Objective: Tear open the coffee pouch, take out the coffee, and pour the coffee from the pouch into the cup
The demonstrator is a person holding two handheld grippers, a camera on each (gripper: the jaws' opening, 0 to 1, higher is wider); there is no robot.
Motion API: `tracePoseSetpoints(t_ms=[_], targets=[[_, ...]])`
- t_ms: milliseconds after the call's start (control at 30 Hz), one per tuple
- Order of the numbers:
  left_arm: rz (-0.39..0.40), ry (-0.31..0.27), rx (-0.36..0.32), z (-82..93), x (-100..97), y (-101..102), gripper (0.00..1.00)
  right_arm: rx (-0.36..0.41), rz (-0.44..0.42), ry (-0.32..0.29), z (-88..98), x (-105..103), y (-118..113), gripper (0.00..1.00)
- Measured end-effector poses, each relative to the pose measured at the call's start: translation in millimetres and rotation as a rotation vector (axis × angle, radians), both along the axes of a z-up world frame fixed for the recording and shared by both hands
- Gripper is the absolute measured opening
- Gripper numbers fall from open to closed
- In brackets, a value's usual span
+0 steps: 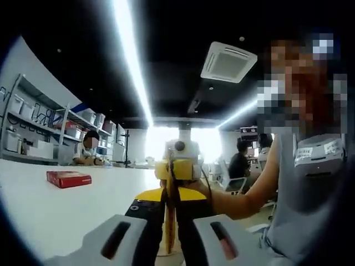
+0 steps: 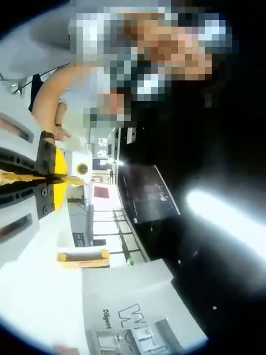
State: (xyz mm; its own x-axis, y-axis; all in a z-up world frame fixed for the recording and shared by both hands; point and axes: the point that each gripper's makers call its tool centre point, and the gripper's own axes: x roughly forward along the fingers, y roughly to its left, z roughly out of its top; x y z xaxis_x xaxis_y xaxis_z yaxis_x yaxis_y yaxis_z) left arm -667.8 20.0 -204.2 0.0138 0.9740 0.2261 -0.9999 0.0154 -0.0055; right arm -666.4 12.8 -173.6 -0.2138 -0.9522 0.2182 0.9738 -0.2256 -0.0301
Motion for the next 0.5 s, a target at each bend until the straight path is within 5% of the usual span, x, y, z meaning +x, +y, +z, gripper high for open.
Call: tracePoseSetpoints(t_ms=[300, 500], targets=[[0.026, 0.043, -0.008, -0.3, -3.3, -0.8, 0.05, -0.012, 0.023, -0.004, 10.4, 2.2, -1.0, 0.13], [0.031, 0.038, -0.013, -0.9, -4.0, -0.7, 0.05, -0.019, -0.036, 0.029, 18.4, -0.2, 0.9, 0.07]])
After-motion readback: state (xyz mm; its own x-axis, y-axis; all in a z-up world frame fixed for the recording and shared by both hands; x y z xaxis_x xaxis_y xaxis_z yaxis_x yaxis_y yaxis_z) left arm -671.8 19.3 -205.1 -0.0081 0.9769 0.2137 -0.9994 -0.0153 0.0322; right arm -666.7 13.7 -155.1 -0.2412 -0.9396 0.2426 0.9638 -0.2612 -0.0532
